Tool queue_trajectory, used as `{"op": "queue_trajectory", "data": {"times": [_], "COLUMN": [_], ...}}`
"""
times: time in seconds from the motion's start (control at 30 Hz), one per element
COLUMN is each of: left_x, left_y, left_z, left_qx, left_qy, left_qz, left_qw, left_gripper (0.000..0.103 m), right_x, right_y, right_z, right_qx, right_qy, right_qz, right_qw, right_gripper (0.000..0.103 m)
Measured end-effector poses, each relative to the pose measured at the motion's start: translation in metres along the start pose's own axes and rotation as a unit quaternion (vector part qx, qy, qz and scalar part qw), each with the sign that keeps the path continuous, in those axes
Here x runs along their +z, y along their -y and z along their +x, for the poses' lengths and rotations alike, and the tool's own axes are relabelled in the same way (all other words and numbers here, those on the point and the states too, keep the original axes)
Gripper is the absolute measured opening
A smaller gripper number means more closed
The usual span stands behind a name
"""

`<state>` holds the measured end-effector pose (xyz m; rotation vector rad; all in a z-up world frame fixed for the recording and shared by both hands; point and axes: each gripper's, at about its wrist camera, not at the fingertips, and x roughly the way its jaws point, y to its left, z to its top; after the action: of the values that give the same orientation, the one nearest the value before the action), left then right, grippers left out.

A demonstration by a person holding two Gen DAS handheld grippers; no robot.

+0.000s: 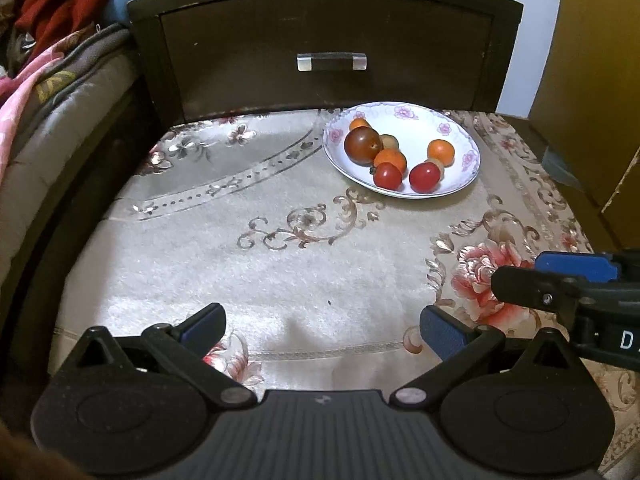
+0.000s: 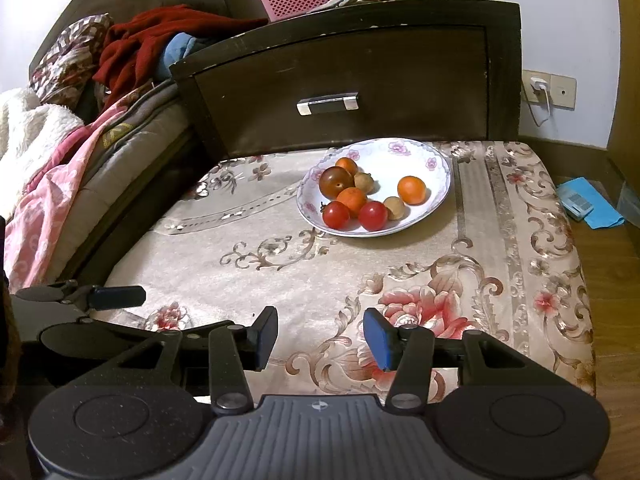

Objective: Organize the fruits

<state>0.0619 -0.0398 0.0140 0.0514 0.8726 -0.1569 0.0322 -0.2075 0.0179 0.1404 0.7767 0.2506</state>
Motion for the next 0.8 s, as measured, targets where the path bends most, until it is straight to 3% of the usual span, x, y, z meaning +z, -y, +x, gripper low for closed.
{"op": "queue_trajectory", "data": {"times": [0.8], "left_x": [-0.0039], "left_y": [-0.0024], "left_z": [0.0049], "left_qx": [0.027], "left_qy": [0.010], "left_qz": [0.004], "left_qw": [0.9996], "left_gripper": [0.103], "right_x": [-0.0026], "right_y": [0.0019], "right_z": [0.0080], "right_qx": [-0.005], "right_qy": [-0.014], "right_qz": [0.000], "right_qw": [1.000], "right_gripper": [0.044]}}
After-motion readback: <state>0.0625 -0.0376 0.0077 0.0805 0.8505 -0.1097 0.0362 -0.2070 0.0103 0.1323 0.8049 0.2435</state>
